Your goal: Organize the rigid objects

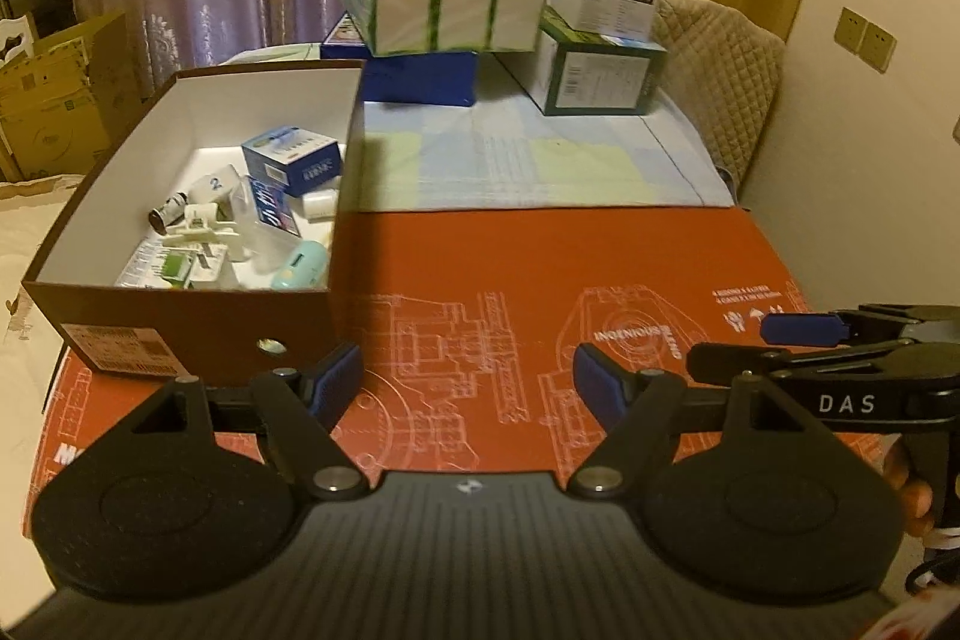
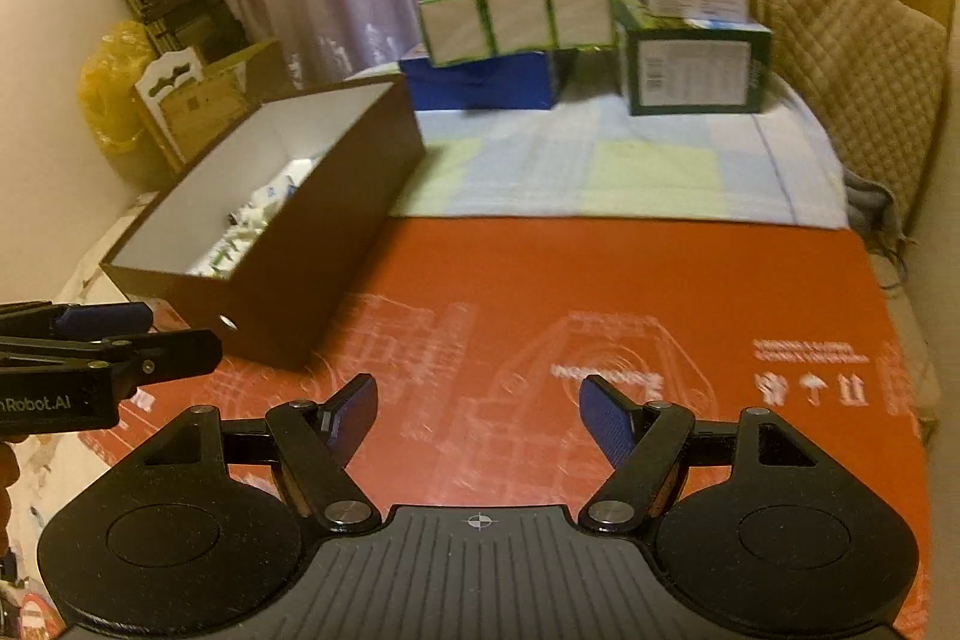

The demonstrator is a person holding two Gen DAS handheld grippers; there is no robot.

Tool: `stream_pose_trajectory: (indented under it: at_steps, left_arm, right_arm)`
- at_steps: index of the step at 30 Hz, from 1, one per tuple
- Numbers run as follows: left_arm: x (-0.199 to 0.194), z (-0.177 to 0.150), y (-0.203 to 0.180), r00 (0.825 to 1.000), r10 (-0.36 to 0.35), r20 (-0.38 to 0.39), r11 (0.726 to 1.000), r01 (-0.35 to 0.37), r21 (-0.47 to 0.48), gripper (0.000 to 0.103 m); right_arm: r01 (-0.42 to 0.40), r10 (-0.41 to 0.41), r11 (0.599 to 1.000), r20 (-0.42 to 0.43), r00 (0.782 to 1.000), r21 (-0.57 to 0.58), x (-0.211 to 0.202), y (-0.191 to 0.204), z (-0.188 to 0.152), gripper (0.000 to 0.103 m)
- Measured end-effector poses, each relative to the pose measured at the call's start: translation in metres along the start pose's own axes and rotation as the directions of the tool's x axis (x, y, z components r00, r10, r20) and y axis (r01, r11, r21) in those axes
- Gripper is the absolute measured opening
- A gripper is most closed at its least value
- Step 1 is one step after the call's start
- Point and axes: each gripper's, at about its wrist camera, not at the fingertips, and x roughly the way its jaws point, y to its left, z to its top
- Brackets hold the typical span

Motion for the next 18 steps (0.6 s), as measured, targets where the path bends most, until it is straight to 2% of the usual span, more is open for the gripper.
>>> stream_pose_trajectory:
  at_steps: [18]
  left_arm:
    - [-0.022, -0.04, -0.051, 0.999, 0.0, -0.055, 0.999, 0.002, 0.041, 0.072]
  right_arm:
    - [0.087, -0.085, 0.993, -0.022, 0.996, 0.083, -0.061, -0.038, -0.058, 0.071]
